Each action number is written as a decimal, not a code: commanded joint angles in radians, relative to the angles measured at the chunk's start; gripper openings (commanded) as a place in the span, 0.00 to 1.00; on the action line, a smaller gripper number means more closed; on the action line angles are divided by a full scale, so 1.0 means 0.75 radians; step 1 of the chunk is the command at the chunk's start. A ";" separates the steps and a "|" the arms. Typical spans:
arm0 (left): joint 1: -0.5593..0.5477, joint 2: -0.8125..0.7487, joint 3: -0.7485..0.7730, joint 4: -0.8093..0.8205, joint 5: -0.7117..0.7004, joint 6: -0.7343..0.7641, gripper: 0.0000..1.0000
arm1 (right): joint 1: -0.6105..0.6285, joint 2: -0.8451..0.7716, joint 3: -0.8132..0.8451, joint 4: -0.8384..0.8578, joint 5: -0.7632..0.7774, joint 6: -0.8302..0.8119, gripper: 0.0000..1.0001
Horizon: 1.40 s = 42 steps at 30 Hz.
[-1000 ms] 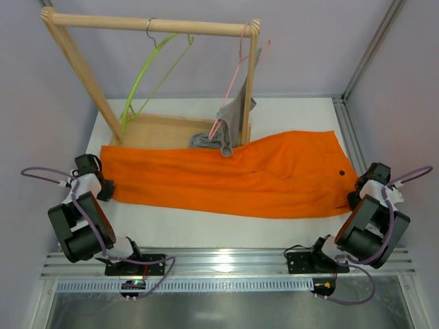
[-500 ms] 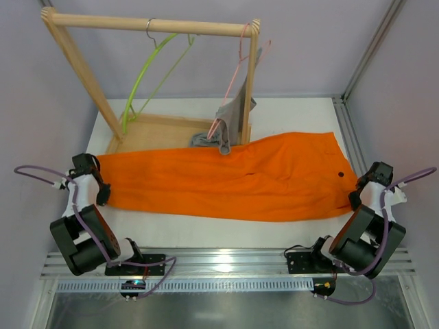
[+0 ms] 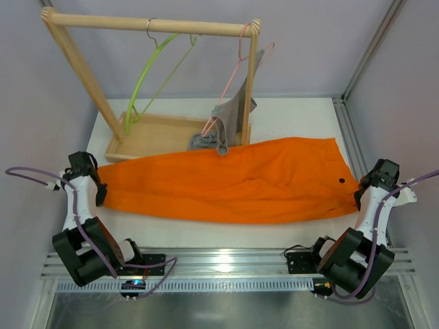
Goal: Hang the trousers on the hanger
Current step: Fold the trousers
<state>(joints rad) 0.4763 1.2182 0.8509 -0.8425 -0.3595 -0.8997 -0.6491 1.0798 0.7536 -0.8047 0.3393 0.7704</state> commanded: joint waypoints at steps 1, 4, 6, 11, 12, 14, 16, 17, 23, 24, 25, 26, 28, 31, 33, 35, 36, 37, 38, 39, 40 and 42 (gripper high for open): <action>0.009 0.071 -0.032 0.084 0.019 0.038 0.09 | -0.006 -0.035 0.006 0.036 0.102 0.000 0.04; 0.009 0.120 -0.036 0.052 0.001 0.024 0.24 | -0.006 -0.026 0.014 0.036 0.118 -0.019 0.04; 0.009 0.120 -0.042 0.031 -0.018 0.003 0.45 | -0.006 -0.024 0.018 0.040 0.110 -0.023 0.04; 0.011 0.047 -0.102 0.007 -0.099 -0.040 0.50 | -0.006 -0.024 0.038 0.036 0.071 -0.021 0.04; 0.009 0.030 -0.114 0.003 -0.106 -0.062 0.50 | -0.006 -0.024 0.038 0.036 0.055 -0.019 0.04; 0.009 0.000 -0.157 0.027 -0.093 -0.068 0.50 | -0.006 -0.026 0.040 0.034 0.049 -0.017 0.04; 0.009 -0.006 -0.179 0.031 -0.093 -0.093 0.49 | -0.006 -0.030 0.040 0.036 0.049 -0.021 0.04; 0.011 -0.004 -0.200 0.035 -0.093 -0.099 0.48 | -0.006 -0.030 0.040 0.038 0.049 -0.025 0.04; 0.011 0.024 -0.222 0.139 -0.095 -0.107 0.43 | -0.006 -0.043 0.046 0.042 0.045 -0.035 0.04; 0.009 0.038 -0.214 0.148 -0.095 -0.101 0.42 | -0.004 -0.043 0.049 0.044 0.045 -0.035 0.04; 0.011 0.045 -0.210 0.154 -0.095 -0.095 0.42 | -0.004 -0.043 0.051 0.044 0.047 -0.035 0.04; 0.011 0.055 -0.206 0.162 -0.095 -0.093 0.39 | -0.006 -0.043 0.051 0.044 0.049 -0.035 0.04; 0.009 0.077 -0.202 0.170 -0.085 -0.087 0.35 | -0.006 -0.043 0.051 0.042 0.051 -0.031 0.04; 0.009 0.102 -0.202 0.195 -0.065 -0.073 0.19 | -0.006 -0.043 0.049 0.044 0.045 -0.017 0.04; 0.009 0.108 -0.194 0.201 -0.057 -0.058 0.04 | -0.006 -0.047 0.051 0.044 0.040 -0.013 0.04; 0.009 0.108 -0.163 0.187 -0.054 -0.048 0.01 | -0.006 -0.051 0.051 0.048 0.047 -0.013 0.04; 0.011 0.104 -0.153 0.162 -0.056 -0.042 0.00 | -0.006 -0.055 0.051 0.050 0.049 -0.015 0.04; 0.011 0.098 -0.137 0.148 -0.061 -0.040 0.01 | -0.006 -0.055 0.051 0.050 0.053 -0.013 0.04; 0.011 0.078 -0.110 0.132 -0.077 -0.036 0.01 | -0.006 -0.055 0.051 0.050 0.055 -0.015 0.04; 0.011 0.063 -0.096 0.121 -0.089 -0.034 0.00 | -0.006 -0.055 0.049 0.050 0.061 -0.013 0.04; 0.011 0.049 -0.083 0.097 -0.101 -0.030 0.00 | -0.006 -0.053 0.047 0.052 0.063 -0.011 0.04; 0.009 0.004 -0.053 0.074 -0.138 -0.024 0.00 | -0.006 -0.053 0.044 0.050 0.067 -0.007 0.04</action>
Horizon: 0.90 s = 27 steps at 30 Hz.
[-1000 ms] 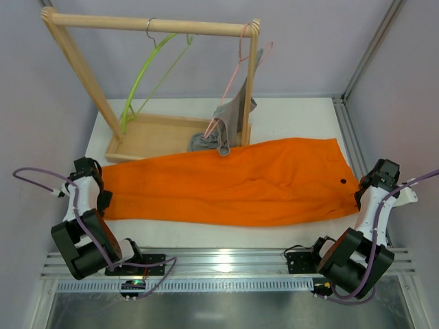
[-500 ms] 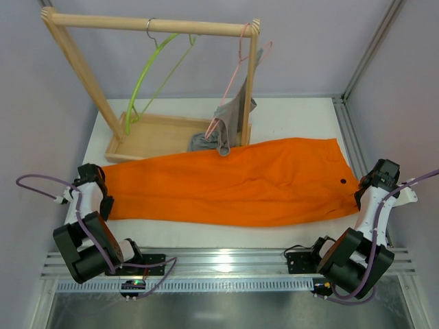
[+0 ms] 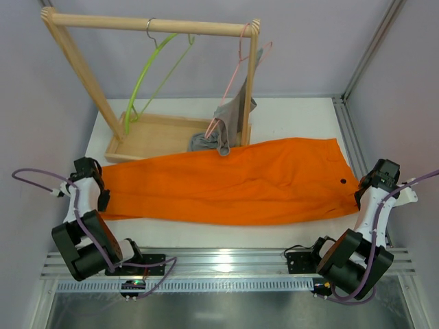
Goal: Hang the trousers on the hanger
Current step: Fold the trousers
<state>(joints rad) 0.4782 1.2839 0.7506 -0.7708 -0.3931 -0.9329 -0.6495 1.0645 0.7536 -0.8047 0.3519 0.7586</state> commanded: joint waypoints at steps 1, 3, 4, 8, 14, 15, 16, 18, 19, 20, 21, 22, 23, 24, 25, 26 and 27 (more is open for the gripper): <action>0.009 -0.096 0.087 -0.036 -0.104 0.021 0.01 | -0.005 -0.033 0.044 0.050 0.052 0.009 0.04; 0.009 -0.137 0.100 -0.058 -0.132 0.023 0.01 | -0.005 -0.035 0.046 0.046 0.050 0.013 0.04; 0.009 -0.147 0.104 -0.068 -0.140 0.023 0.00 | -0.005 -0.037 0.049 0.044 0.050 0.015 0.04; 0.007 -0.182 0.122 -0.134 -0.179 0.021 0.01 | -0.005 -0.047 0.059 0.038 0.050 0.013 0.04; 0.007 -0.231 0.120 -0.185 -0.200 0.004 0.00 | -0.005 -0.059 0.081 0.016 0.046 0.009 0.04; 0.007 -0.241 0.122 -0.195 -0.204 -0.002 0.00 | -0.005 -0.061 0.083 0.011 0.044 0.009 0.04; 0.009 -0.249 0.124 -0.214 -0.206 -0.004 0.01 | -0.005 -0.067 0.087 0.007 0.044 0.007 0.04; 0.009 -0.286 0.151 -0.240 -0.218 -0.012 0.00 | -0.005 -0.069 0.102 -0.009 0.044 0.005 0.04; 0.007 -0.300 0.161 -0.269 -0.226 -0.014 0.00 | -0.005 -0.078 0.110 -0.013 0.046 0.005 0.04; 0.009 -0.331 0.191 -0.283 -0.237 -0.016 0.00 | -0.005 -0.080 0.114 -0.031 0.048 0.003 0.04; 0.009 -0.347 0.206 -0.295 -0.243 -0.016 0.00 | -0.005 -0.082 0.124 -0.040 0.060 0.005 0.04; 0.009 -0.362 0.218 -0.312 -0.247 -0.012 0.00 | -0.005 -0.088 0.128 -0.052 0.065 0.009 0.04; 0.009 -0.376 0.236 -0.332 -0.251 -0.014 0.00 | -0.005 -0.098 0.130 -0.070 0.067 0.011 0.04; 0.007 -0.415 0.243 -0.345 -0.263 -0.014 0.01 | -0.005 -0.106 0.130 -0.078 0.065 0.013 0.04; 0.009 -0.433 0.243 -0.351 -0.267 -0.014 0.00 | -0.005 -0.116 0.130 -0.083 0.067 0.017 0.04; 0.007 -0.454 0.241 -0.369 -0.271 -0.016 0.00 | -0.005 -0.133 0.130 -0.095 0.071 0.017 0.04; 0.009 -0.492 0.233 -0.377 -0.278 -0.016 0.01 | -0.005 -0.143 0.134 -0.099 0.075 0.017 0.04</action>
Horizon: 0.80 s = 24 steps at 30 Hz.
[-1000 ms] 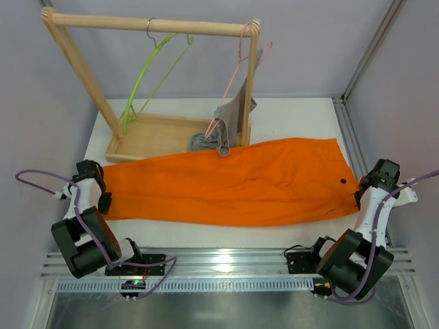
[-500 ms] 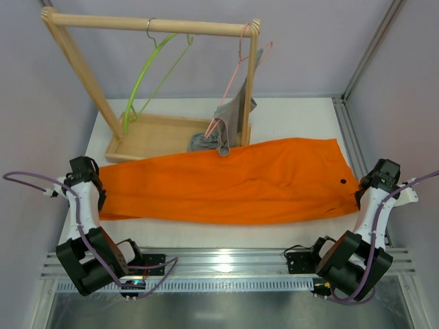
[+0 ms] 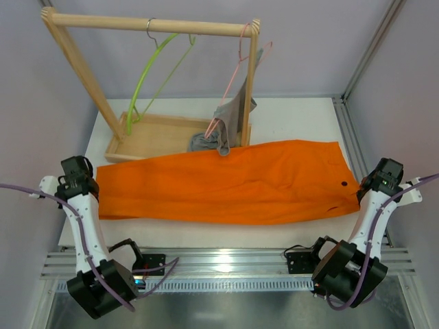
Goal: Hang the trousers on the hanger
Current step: Fold the trousers
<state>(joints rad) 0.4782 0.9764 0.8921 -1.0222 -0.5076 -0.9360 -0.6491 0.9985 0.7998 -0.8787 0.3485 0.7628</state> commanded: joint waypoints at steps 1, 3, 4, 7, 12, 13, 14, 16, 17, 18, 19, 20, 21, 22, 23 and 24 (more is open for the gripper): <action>0.007 -0.101 0.036 -0.048 -0.133 -0.014 0.00 | -0.006 -0.063 0.081 -0.012 0.096 0.008 0.04; 0.007 -0.130 0.030 -0.083 -0.149 -0.022 0.01 | -0.006 -0.080 0.116 -0.055 0.116 0.004 0.04; 0.007 -0.150 0.026 -0.097 -0.164 -0.022 0.01 | -0.006 -0.086 0.128 -0.070 0.126 0.000 0.04; 0.009 -0.175 0.040 -0.140 -0.178 -0.022 0.00 | -0.006 -0.120 0.171 -0.121 0.153 -0.007 0.04; 0.009 -0.250 -0.031 -0.112 0.015 -0.077 0.01 | -0.006 -0.188 0.139 -0.125 0.088 0.001 0.04; 0.007 -0.275 -0.072 -0.019 0.101 -0.077 0.01 | -0.006 -0.208 0.122 -0.119 0.073 0.006 0.04; 0.009 -0.320 -0.166 0.019 0.215 -0.086 0.10 | -0.006 -0.219 0.106 -0.103 0.059 0.008 0.04; 0.007 -0.357 -0.240 0.056 0.259 -0.194 0.31 | -0.006 -0.231 0.077 -0.088 0.036 0.008 0.04; 0.009 -0.367 -0.309 0.066 0.266 -0.222 0.44 | -0.006 -0.229 0.073 -0.072 0.034 0.000 0.04; 0.009 -0.367 -0.332 0.084 0.266 -0.239 0.47 | -0.006 -0.227 0.075 -0.070 0.040 -0.009 0.04; 0.009 -0.359 -0.353 0.097 0.260 -0.239 0.48 | -0.006 -0.221 0.077 -0.064 0.059 -0.027 0.04; 0.009 -0.347 -0.361 0.125 0.247 -0.239 0.51 | -0.006 -0.207 0.081 -0.056 0.069 -0.033 0.04; 0.007 -0.318 -0.363 0.132 0.229 -0.235 0.52 | -0.006 -0.196 0.089 -0.054 0.075 -0.035 0.04; 0.009 -0.298 -0.363 0.136 0.217 -0.237 0.52 | -0.006 -0.188 0.093 -0.054 0.073 -0.039 0.04; 0.009 -0.281 -0.361 0.138 0.202 -0.243 0.52 | -0.006 -0.180 0.093 -0.049 0.071 -0.035 0.04; 0.009 -0.265 -0.367 0.134 0.184 -0.253 0.52 | -0.006 -0.164 0.093 -0.045 0.063 -0.031 0.04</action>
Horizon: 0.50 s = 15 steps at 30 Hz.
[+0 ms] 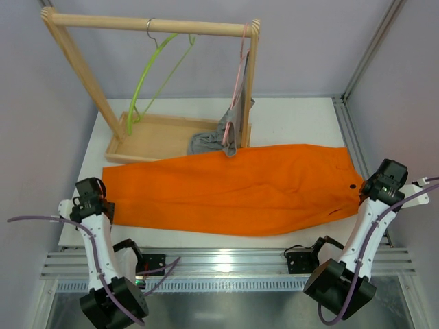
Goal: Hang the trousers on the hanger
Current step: Fold the trousers
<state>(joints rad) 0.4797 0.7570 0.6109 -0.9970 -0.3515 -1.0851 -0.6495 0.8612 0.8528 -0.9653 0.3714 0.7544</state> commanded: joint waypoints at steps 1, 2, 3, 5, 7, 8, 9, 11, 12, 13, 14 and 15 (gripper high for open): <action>0.005 0.068 -0.005 0.096 -0.069 -0.069 0.52 | -0.005 0.028 0.019 0.074 0.024 -0.016 0.04; 0.007 0.085 -0.017 0.096 -0.085 -0.089 0.53 | -0.005 0.036 0.019 0.078 0.012 -0.008 0.04; 0.005 0.103 -0.021 0.086 -0.102 -0.107 0.53 | -0.005 0.044 0.012 0.082 0.010 -0.002 0.04; 0.005 0.128 -0.037 0.088 -0.114 -0.118 0.53 | -0.003 0.052 0.004 0.107 0.006 -0.002 0.04; 0.007 0.126 -0.100 0.175 -0.112 -0.116 0.53 | -0.005 0.063 0.000 0.109 0.012 0.000 0.04; 0.005 0.130 -0.129 0.210 -0.102 -0.138 0.54 | -0.005 0.067 0.000 0.105 0.012 0.002 0.04; 0.005 0.132 -0.160 0.247 -0.086 -0.142 0.54 | -0.005 0.067 -0.010 0.109 0.008 0.009 0.04; 0.005 0.166 -0.205 0.321 -0.061 -0.136 0.55 | -0.005 0.063 -0.030 0.144 0.004 0.007 0.04; 0.007 0.187 -0.207 0.323 -0.071 -0.148 0.55 | -0.005 0.067 -0.041 0.154 0.008 0.003 0.04; 0.007 0.215 -0.213 0.341 -0.079 -0.147 0.55 | -0.005 0.083 -0.041 0.154 0.014 0.000 0.04; 0.007 0.234 -0.211 0.356 -0.079 -0.138 0.55 | -0.005 0.091 -0.037 0.152 0.018 0.000 0.04; 0.005 0.244 -0.211 0.366 -0.088 -0.120 0.54 | -0.005 0.099 -0.035 0.152 0.018 -0.004 0.04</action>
<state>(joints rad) 0.4801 0.9180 0.4484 -0.8185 -0.3908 -1.1698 -0.6495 0.9215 0.8215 -0.9115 0.3637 0.7551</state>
